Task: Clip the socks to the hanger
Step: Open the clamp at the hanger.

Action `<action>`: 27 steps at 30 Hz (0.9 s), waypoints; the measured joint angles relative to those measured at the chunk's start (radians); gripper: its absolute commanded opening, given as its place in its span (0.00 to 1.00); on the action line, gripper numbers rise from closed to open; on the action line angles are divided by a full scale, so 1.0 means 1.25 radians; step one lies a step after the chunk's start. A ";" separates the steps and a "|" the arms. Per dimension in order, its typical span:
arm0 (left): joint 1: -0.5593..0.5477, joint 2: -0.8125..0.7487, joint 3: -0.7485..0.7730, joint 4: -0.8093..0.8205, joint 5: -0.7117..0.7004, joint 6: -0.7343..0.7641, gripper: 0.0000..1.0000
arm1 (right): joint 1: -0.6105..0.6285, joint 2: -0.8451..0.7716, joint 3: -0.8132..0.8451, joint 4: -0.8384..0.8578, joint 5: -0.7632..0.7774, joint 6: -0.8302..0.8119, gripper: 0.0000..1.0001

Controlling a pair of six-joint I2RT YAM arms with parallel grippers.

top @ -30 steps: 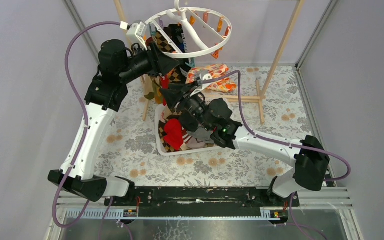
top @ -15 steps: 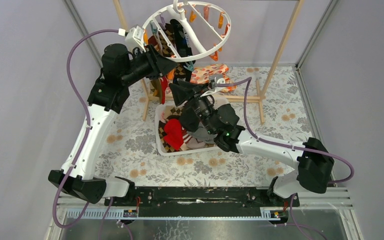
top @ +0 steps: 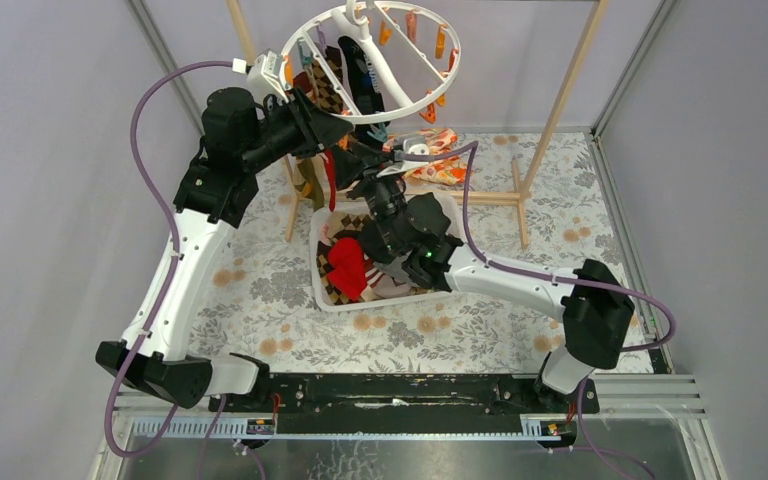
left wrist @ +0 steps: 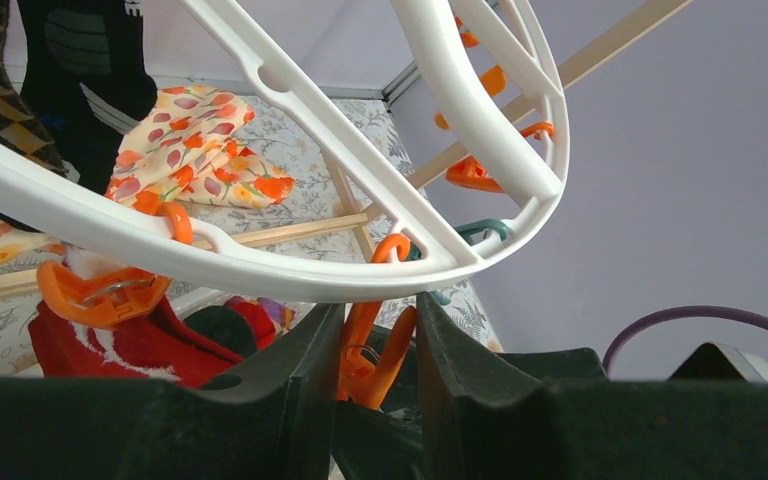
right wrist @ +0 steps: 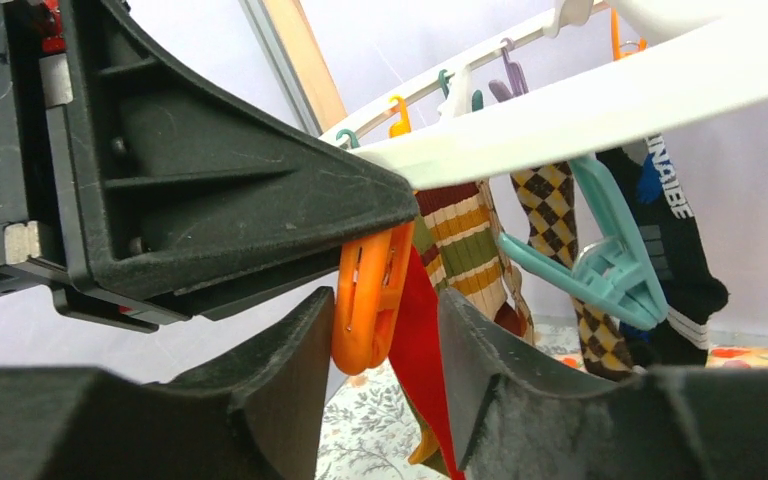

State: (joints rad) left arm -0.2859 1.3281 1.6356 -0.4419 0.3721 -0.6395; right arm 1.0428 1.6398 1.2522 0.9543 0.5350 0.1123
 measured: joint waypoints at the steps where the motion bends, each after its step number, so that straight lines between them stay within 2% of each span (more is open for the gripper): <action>1: 0.000 0.000 0.000 0.000 -0.001 -0.001 0.00 | 0.000 0.004 0.006 0.000 0.003 -0.009 0.42; 6: 0.000 0.000 0.000 0.000 -0.011 -0.003 0.00 | 0.008 0.022 0.038 -0.010 0.007 -0.053 0.30; 10: 0.000 0.000 0.000 -0.001 -0.016 -0.004 0.02 | 0.009 0.022 0.039 -0.020 0.023 -0.084 0.11; 12: 0.001 0.000 0.000 -0.001 -0.019 -0.004 0.11 | 0.009 0.022 0.039 -0.020 0.024 -0.094 0.04; 14: 0.001 0.000 0.000 -0.002 -0.021 -0.004 0.26 | 0.010 0.022 0.038 -0.020 0.023 -0.102 0.00; 16: 0.001 0.000 0.000 -0.003 -0.023 -0.004 0.38 | 0.010 0.022 0.038 -0.022 0.021 -0.106 0.00; 21: 0.001 -0.001 0.000 -0.006 -0.026 0.003 0.41 | 0.009 0.022 0.038 -0.025 0.015 -0.107 0.00; 27: 0.004 -0.003 0.000 -0.007 -0.017 0.023 0.51 | 0.008 0.013 0.038 -0.042 -0.006 -0.107 0.00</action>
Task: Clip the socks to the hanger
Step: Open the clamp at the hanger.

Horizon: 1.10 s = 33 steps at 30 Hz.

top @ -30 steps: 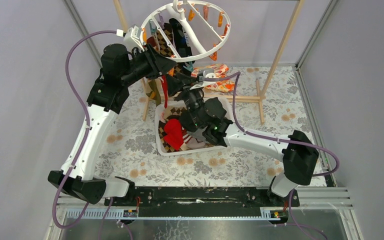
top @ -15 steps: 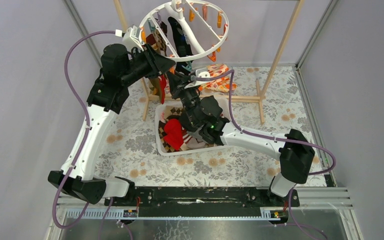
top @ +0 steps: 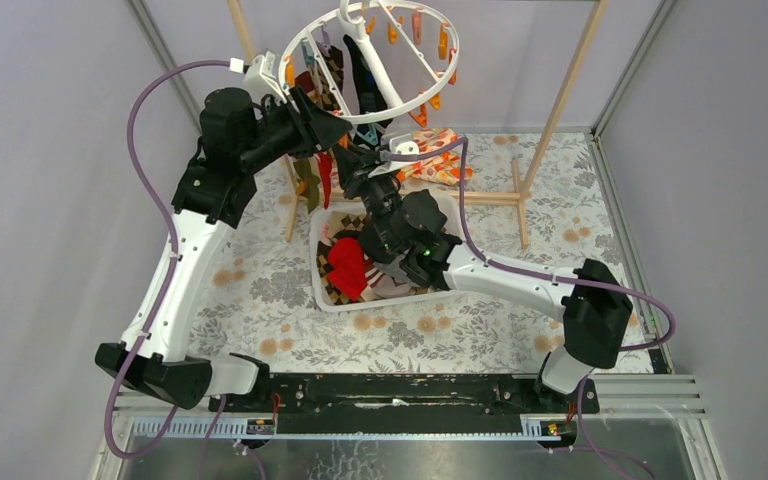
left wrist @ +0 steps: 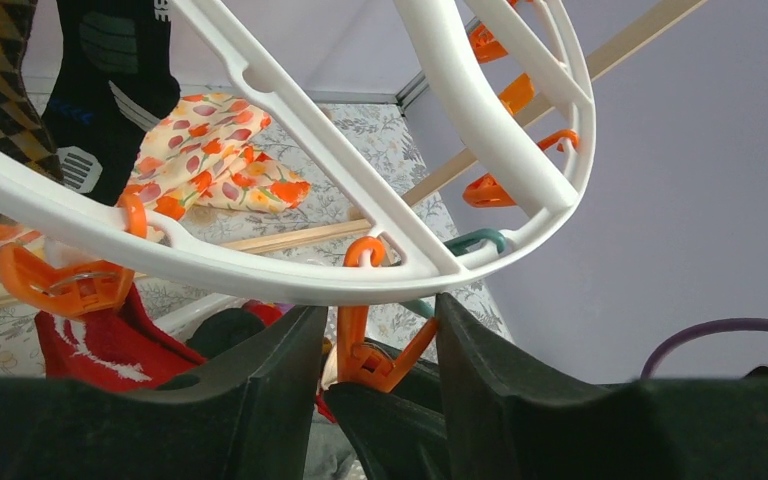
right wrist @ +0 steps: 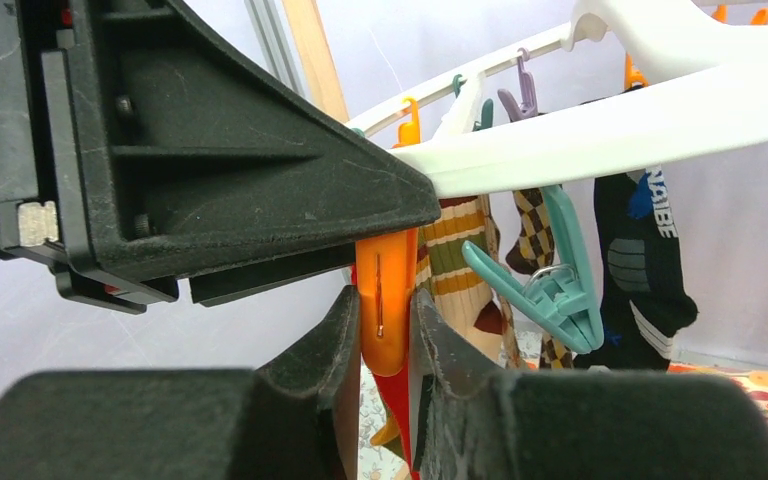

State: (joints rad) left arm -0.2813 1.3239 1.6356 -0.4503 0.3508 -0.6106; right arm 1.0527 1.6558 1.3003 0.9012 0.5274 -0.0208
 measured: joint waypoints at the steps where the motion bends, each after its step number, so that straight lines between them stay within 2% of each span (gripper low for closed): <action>1: 0.002 0.000 0.001 0.000 0.005 0.002 0.52 | 0.000 -0.002 0.000 -0.001 -0.003 0.002 0.00; 13: 0.028 0.019 0.035 -0.029 0.105 0.045 0.64 | -0.010 -0.032 0.004 -0.047 -0.064 0.055 0.00; 17: 0.028 0.027 0.047 -0.049 0.134 0.081 0.62 | -0.011 -0.037 0.004 -0.057 -0.077 0.063 0.00; 23: 0.028 0.028 0.063 -0.068 0.140 0.120 0.49 | -0.013 -0.042 0.009 -0.072 -0.089 0.066 0.00; 26: 0.028 0.028 0.069 -0.068 0.143 0.124 0.47 | -0.015 -0.042 0.014 -0.081 -0.097 0.067 0.00; 29: 0.028 0.033 0.079 -0.070 0.147 0.124 0.47 | -0.016 -0.042 0.020 -0.087 -0.100 0.067 0.00; 33: 0.028 0.035 0.083 -0.070 0.147 0.125 0.57 | -0.018 -0.042 0.021 -0.089 -0.101 0.070 0.00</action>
